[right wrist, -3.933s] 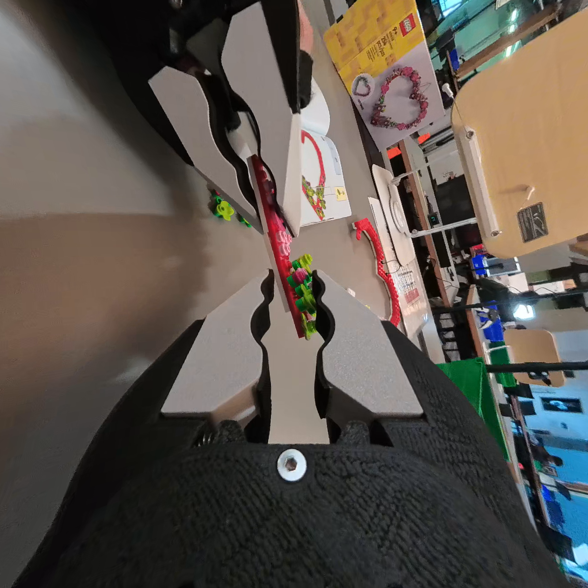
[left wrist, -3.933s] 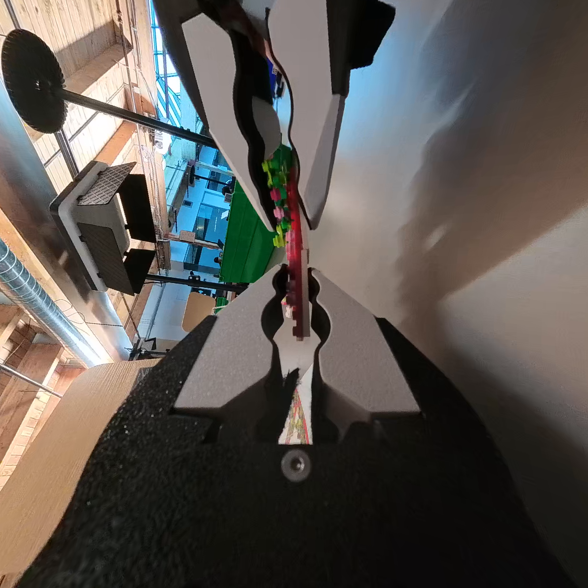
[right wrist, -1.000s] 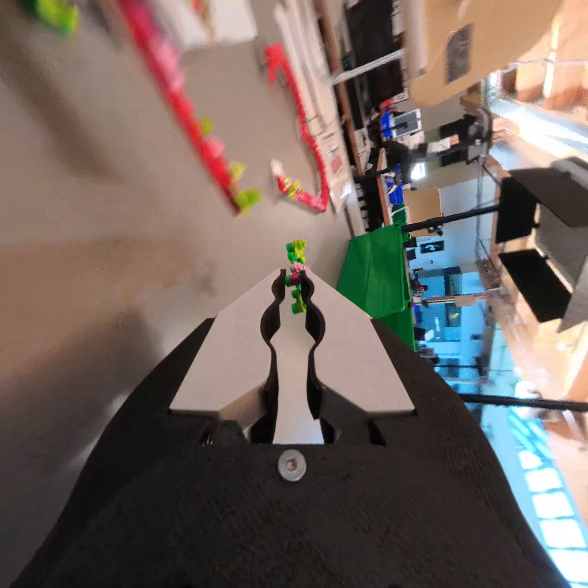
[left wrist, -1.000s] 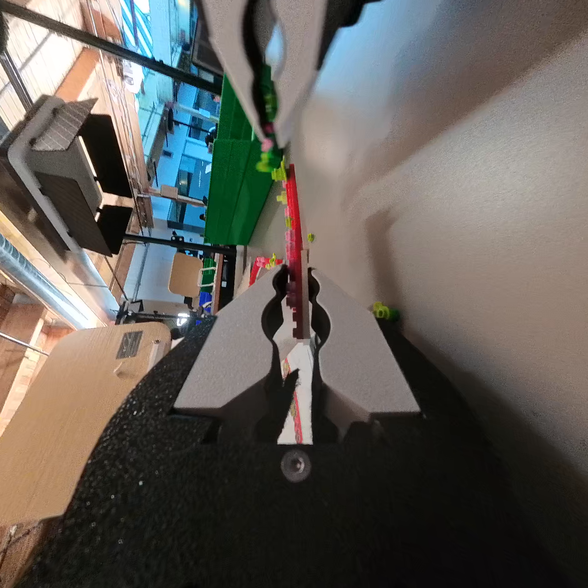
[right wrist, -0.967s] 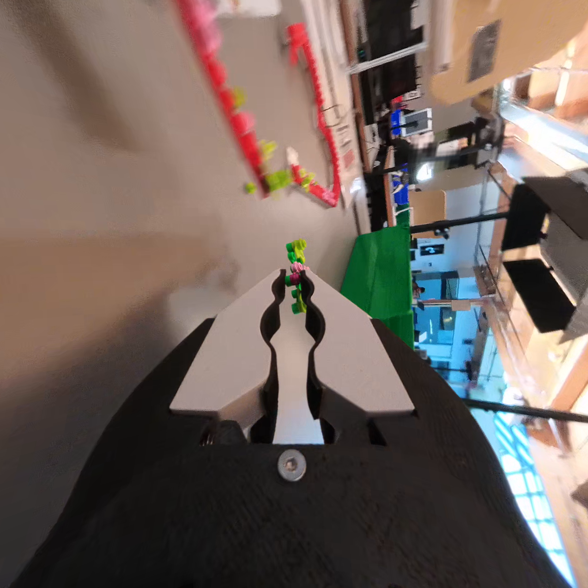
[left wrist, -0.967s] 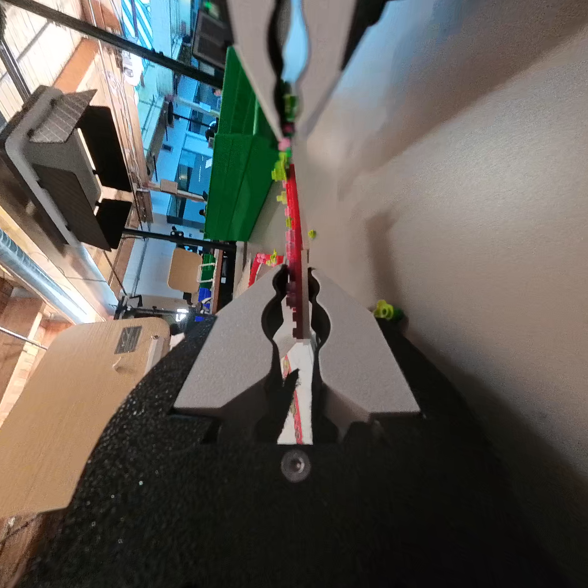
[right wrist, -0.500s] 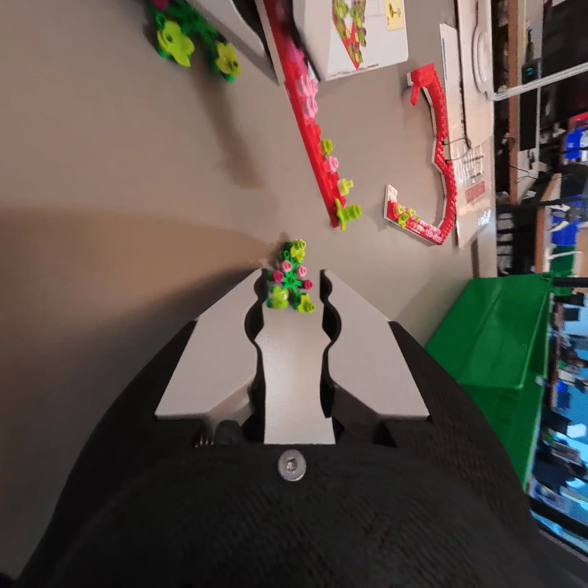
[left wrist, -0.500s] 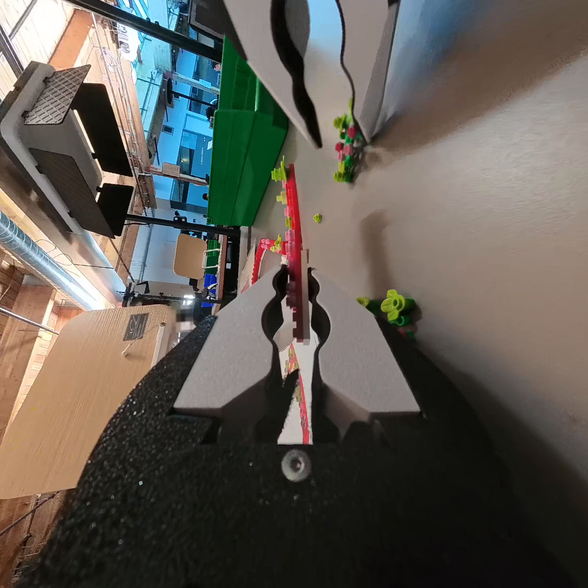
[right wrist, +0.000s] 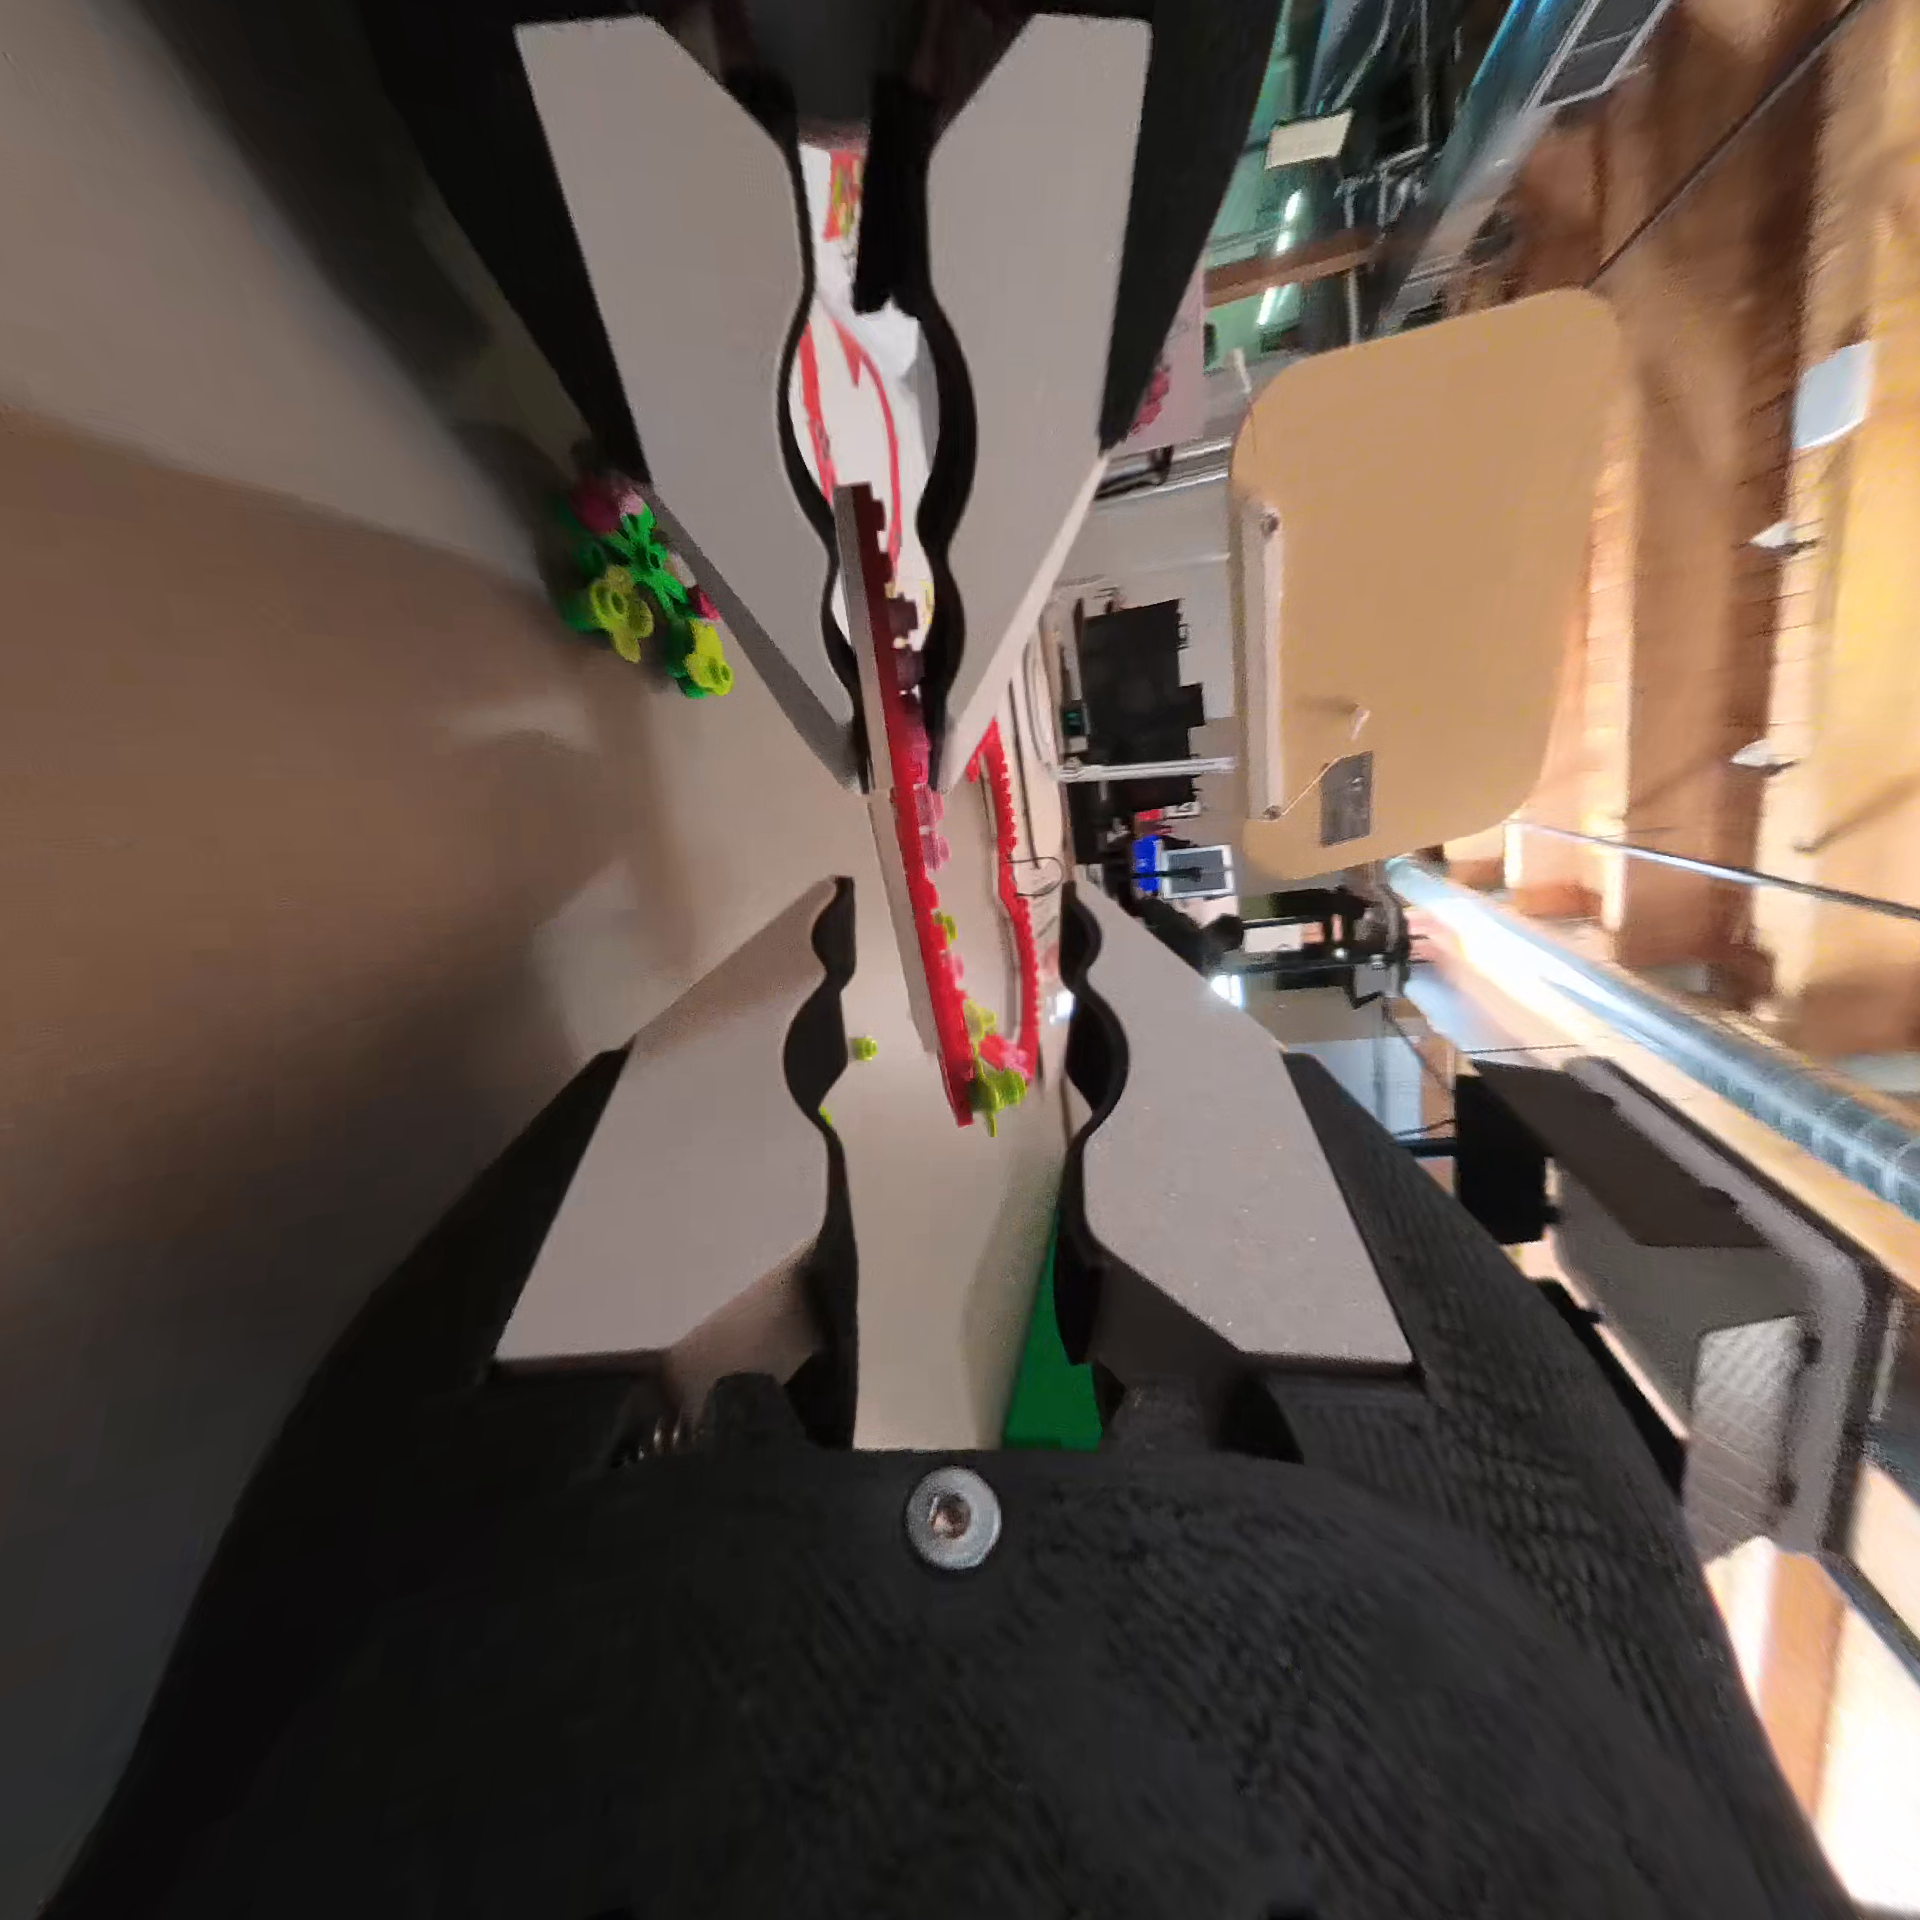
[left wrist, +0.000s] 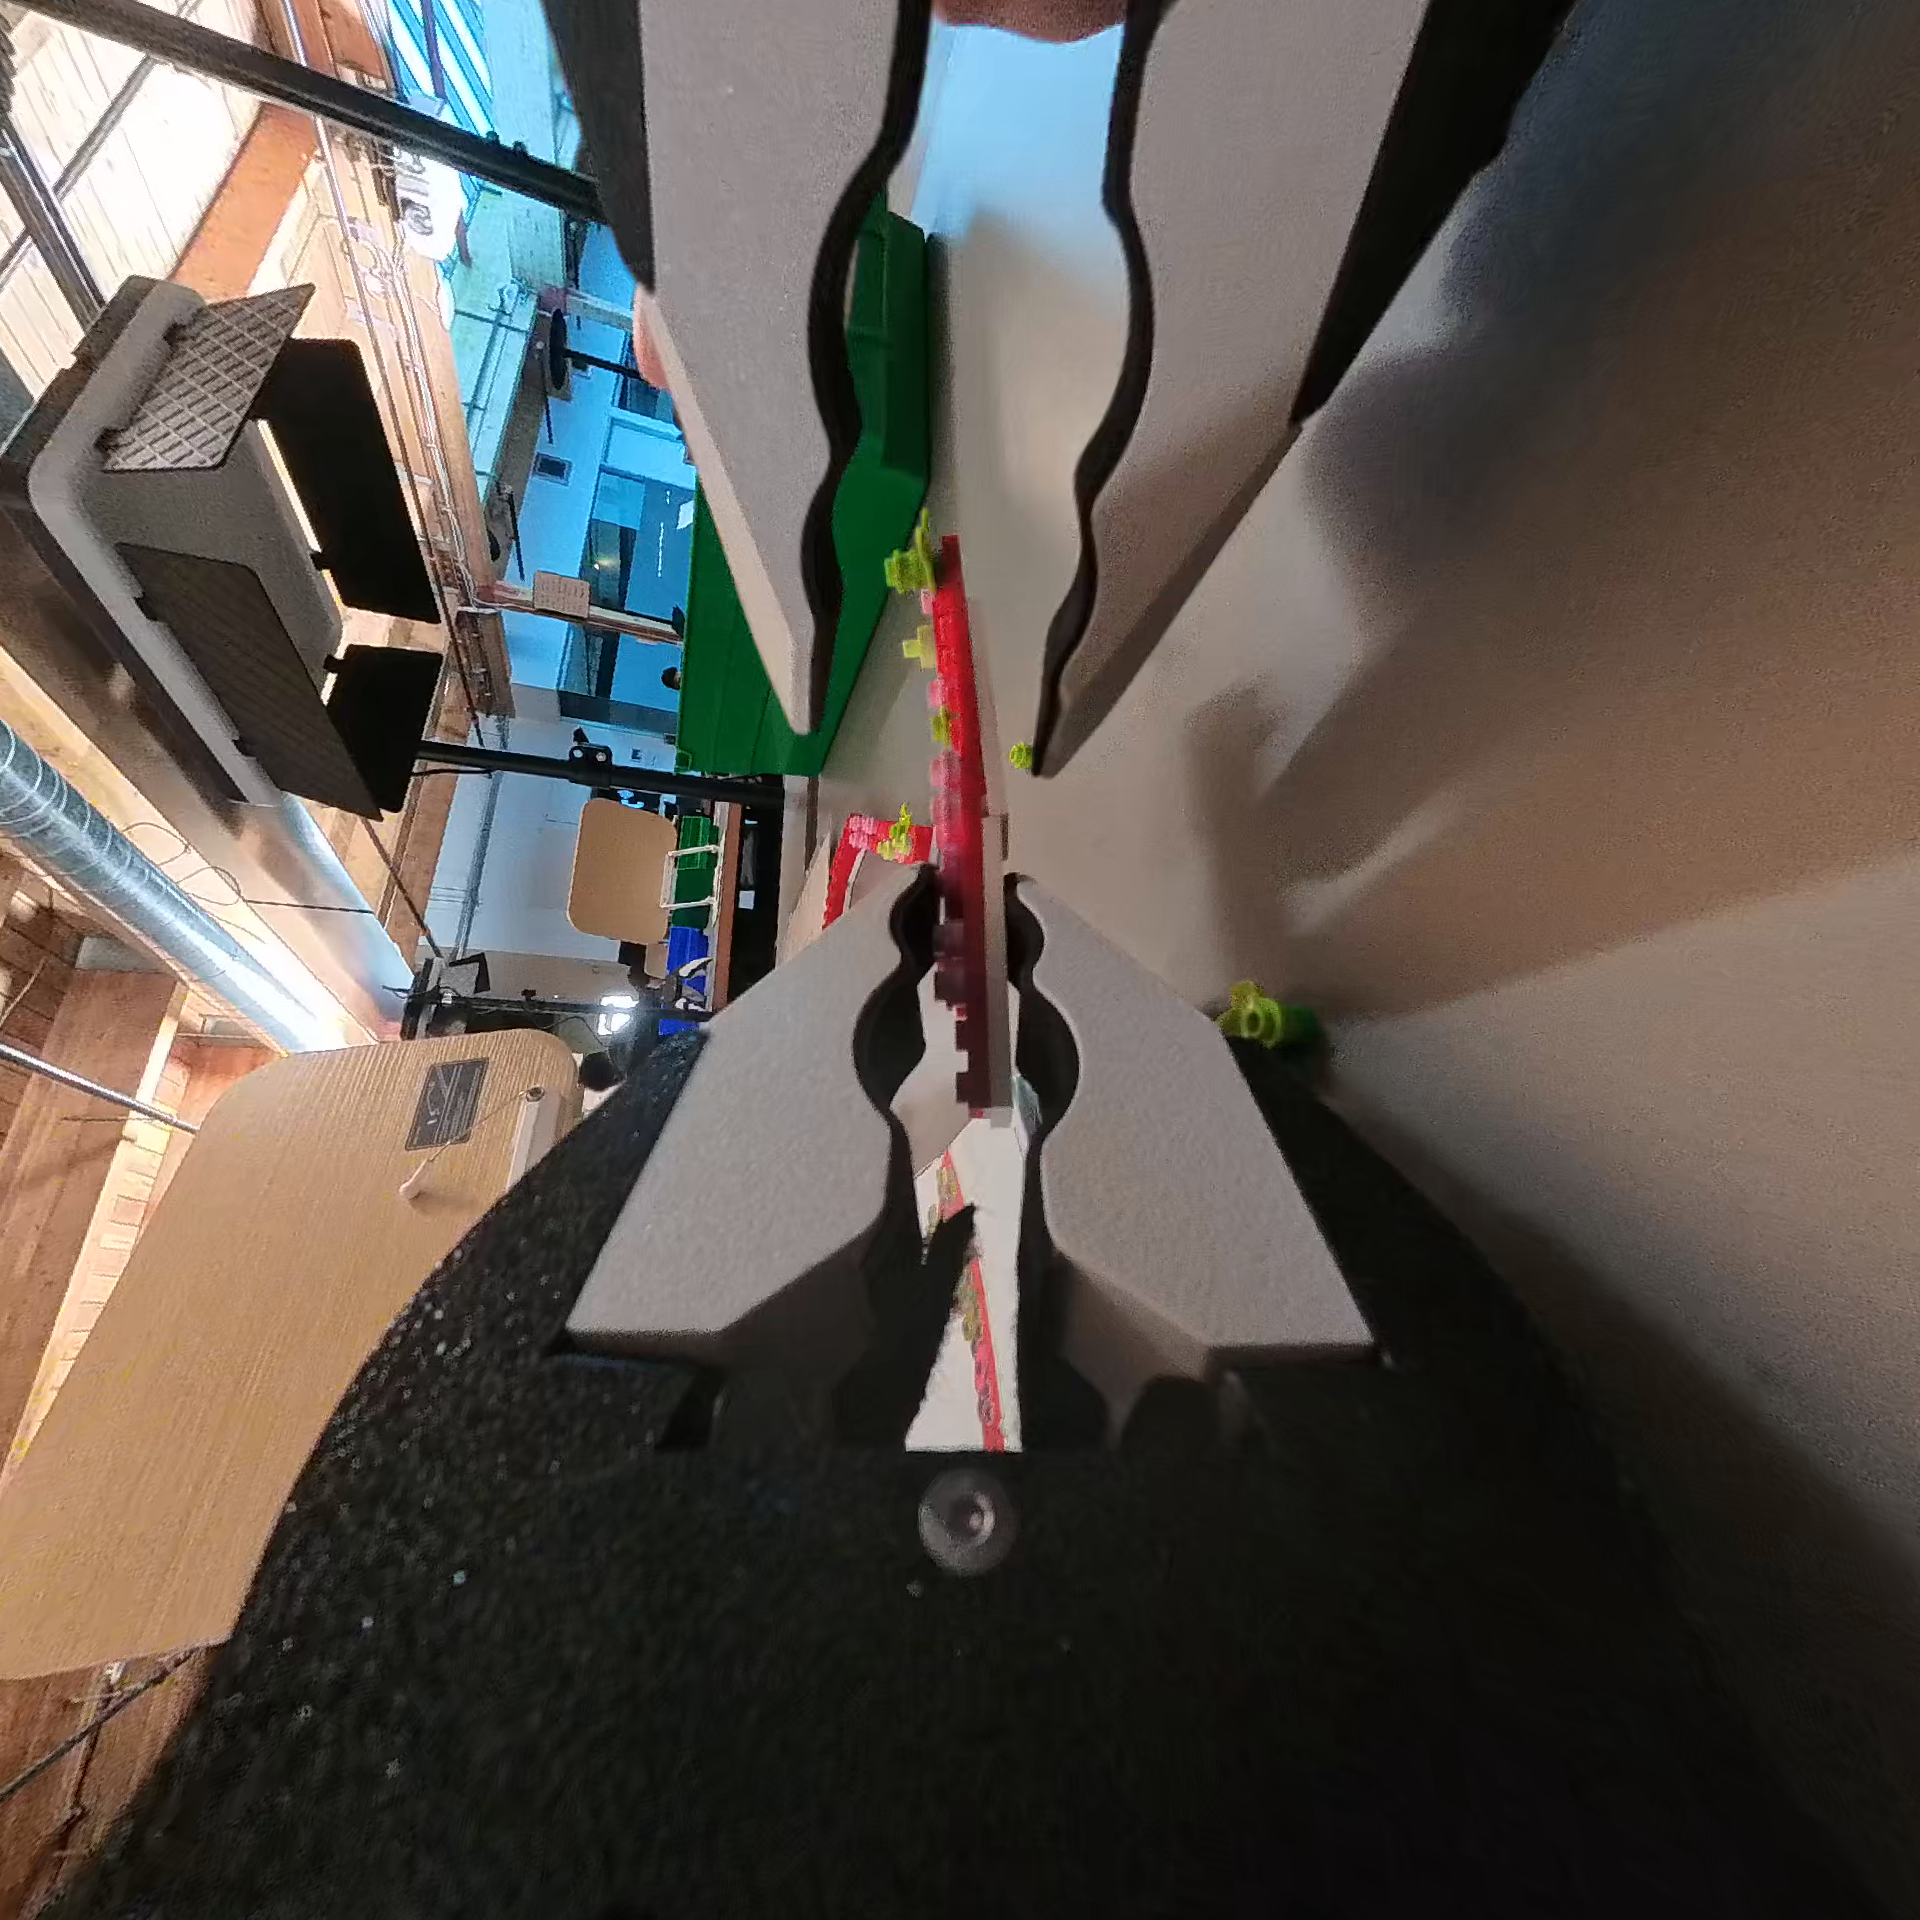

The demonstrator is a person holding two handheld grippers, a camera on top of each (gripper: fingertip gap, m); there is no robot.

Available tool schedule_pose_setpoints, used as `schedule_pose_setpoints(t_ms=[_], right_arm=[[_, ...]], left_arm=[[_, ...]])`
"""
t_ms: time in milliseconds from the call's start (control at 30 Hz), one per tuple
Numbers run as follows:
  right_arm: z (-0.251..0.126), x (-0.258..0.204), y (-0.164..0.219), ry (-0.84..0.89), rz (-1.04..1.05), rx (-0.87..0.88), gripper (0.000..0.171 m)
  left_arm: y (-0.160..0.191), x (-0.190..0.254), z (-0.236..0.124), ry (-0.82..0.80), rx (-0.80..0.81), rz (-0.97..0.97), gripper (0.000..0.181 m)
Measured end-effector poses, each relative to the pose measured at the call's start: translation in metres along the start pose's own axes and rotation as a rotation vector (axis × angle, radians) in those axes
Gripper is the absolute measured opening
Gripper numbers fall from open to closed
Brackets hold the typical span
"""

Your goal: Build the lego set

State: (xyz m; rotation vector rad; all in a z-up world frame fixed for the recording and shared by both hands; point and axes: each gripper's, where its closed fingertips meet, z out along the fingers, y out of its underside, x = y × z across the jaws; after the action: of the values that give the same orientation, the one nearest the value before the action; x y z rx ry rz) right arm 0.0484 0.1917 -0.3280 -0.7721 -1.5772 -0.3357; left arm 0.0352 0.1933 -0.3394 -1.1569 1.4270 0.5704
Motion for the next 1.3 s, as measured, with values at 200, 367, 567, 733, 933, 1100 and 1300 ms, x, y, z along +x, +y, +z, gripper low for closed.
schedule_pose_setpoints(t_ms=[200,367,567,733,933,1100,1300], right_arm=[[0.001,-0.005,0.009,0.035,-0.064,-0.02,0.029],[0.001,0.0,0.008,0.114,-0.084,0.009,0.024],[0.004,0.0,0.006,0.135,-0.113,0.009,0.02],[0.006,-0.002,0.008,0.12,-0.093,0.006,0.019],[0.007,-0.006,0.01,0.081,-0.047,-0.003,0.011],[0.008,-0.004,0.011,0.028,0.157,-0.005,0.012],[0.01,-0.004,0.012,0.031,0.157,-0.019,0.011]], left_arm=[[0.002,0.0,0.0,0.005,0.004,-0.013,0.008],[0.002,0.001,0.0,0.005,0.009,-0.015,0.008],[0.004,0.0,-0.001,-0.002,0.011,-0.018,0.008],[-0.003,0.002,-0.002,-0.004,0.037,0.011,0.008],[-0.003,0.003,-0.002,0.004,0.041,-0.001,0.008],[-0.006,0.0,-0.002,-0.005,0.047,-0.007,0.008],[-0.007,-0.002,-0.002,-0.015,0.053,-0.032,0.009]])
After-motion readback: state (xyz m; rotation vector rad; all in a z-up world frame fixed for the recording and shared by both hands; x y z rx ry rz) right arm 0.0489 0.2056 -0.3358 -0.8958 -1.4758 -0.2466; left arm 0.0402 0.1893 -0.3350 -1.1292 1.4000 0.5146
